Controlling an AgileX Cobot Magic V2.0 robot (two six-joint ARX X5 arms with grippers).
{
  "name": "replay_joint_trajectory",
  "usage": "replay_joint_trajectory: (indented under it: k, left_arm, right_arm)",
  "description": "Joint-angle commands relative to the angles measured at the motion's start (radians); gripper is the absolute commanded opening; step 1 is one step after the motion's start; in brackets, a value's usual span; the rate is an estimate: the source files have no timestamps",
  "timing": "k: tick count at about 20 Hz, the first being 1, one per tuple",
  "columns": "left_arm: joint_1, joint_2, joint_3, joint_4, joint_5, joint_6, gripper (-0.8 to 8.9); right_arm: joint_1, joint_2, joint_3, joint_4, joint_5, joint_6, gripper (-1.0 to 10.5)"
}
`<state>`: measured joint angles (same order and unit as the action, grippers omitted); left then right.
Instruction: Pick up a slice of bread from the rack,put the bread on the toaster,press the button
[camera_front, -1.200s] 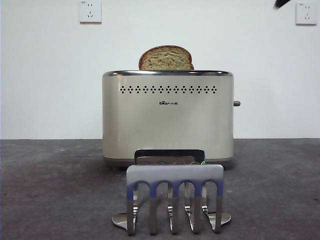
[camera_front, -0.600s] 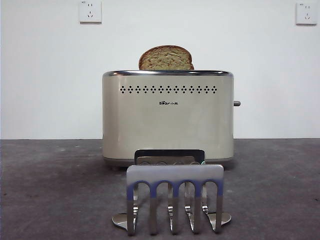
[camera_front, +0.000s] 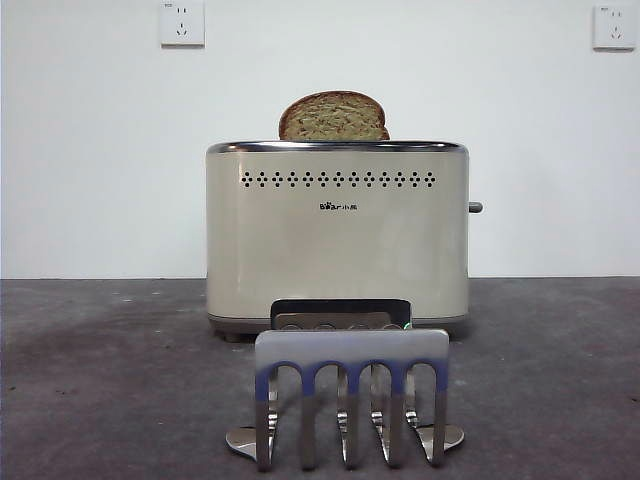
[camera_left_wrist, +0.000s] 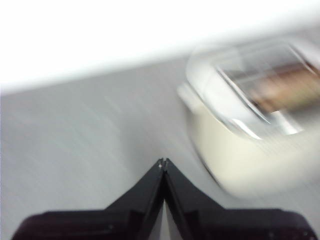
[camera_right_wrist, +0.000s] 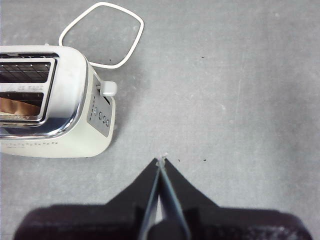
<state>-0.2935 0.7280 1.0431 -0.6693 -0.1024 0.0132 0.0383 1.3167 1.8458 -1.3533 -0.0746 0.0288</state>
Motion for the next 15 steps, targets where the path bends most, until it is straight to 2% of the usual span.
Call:
replay_joint_trajectory:
  k: [1, 3, 7, 11, 15]
  left_arm:
    - [0.118, -0.198, -0.361, 0.376, -0.002, 0.021, -0.03]
    - [0.192, -0.357, -0.581, 0.504, -0.002, 0.017, -0.03]
    - [0.242, -0.563, -0.872, 0.537, -0.001, 0.008, -0.03]
    - [0.243, -0.679, -1.021, 0.583, -0.002, -0.009, -0.03]
    - [0.243, -0.724, -1.036, 0.556, 0.005, -0.01, -0.03]
  right_arm:
    - [0.001, 0.014, -0.001, -0.016, 0.005, -0.007, 0.0]
    - [0.001, 0.024, -0.001, -0.014, 0.005, -0.007, 0.0]
    - [0.001, 0.037, -0.001, -0.008, 0.005, -0.007, 0.0]
    - [0.001, 0.037, -0.001, -0.008, 0.005, -0.007, 0.0]
    - [0.001, 0.036, -0.001, -0.008, 0.004, -0.007, 0.0]
